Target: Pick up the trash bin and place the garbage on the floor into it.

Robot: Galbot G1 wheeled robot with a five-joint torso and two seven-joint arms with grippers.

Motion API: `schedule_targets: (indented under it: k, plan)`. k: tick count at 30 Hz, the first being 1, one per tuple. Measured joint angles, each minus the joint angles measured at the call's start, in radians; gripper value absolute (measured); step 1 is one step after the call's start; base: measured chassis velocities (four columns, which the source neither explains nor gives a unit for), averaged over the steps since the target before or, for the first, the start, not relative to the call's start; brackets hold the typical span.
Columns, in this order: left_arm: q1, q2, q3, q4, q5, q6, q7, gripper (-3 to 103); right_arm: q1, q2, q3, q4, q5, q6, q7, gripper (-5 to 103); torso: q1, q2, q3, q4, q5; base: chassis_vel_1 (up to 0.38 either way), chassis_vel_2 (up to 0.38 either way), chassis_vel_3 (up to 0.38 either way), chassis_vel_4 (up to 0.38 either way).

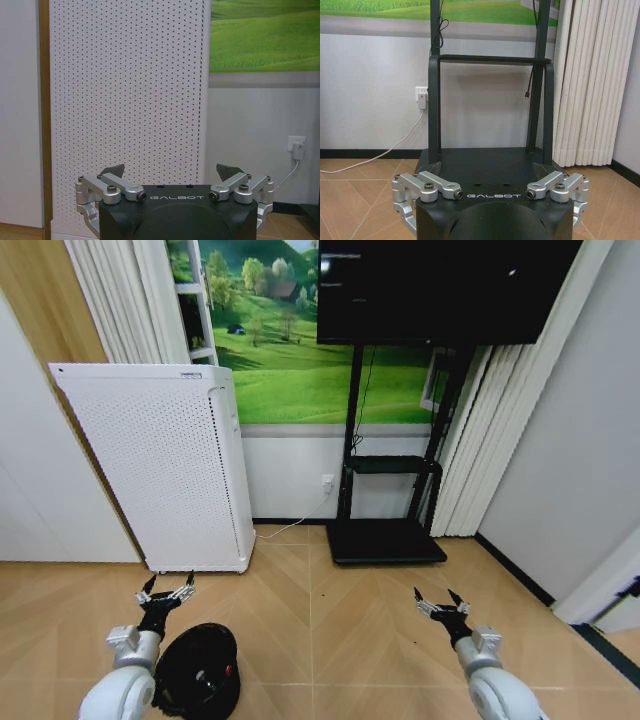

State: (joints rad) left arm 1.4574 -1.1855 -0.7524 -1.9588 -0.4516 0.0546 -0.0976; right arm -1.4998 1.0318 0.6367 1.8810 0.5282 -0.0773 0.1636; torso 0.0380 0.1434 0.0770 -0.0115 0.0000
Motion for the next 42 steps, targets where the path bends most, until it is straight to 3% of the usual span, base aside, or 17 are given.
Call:
schedule_targets:
  k: [28, 42]
  plan:
    - [0.002, -0.002, -0.001, -0.005, 0.020, 0.003, -0.002, 100, 0.000, 0.000, 0.000, 0.000, 0.000, 0.000, 0.000, 100, 0.000, 0.000, 0.000, -0.0001, 0.0000, 0.000, 0.000, 0.000, 0.000]
    - [0.003, -0.002, -0.001, -0.005, 0.020, 0.004, -0.002, 100, 0.000, 0.000, 0.000, 0.000, 0.000, 0.000, 0.000, 100, 0.008, 0.040, 0.032, 0.0000, 0.0000, 0.000, 0.000, 0.000, 0.000]
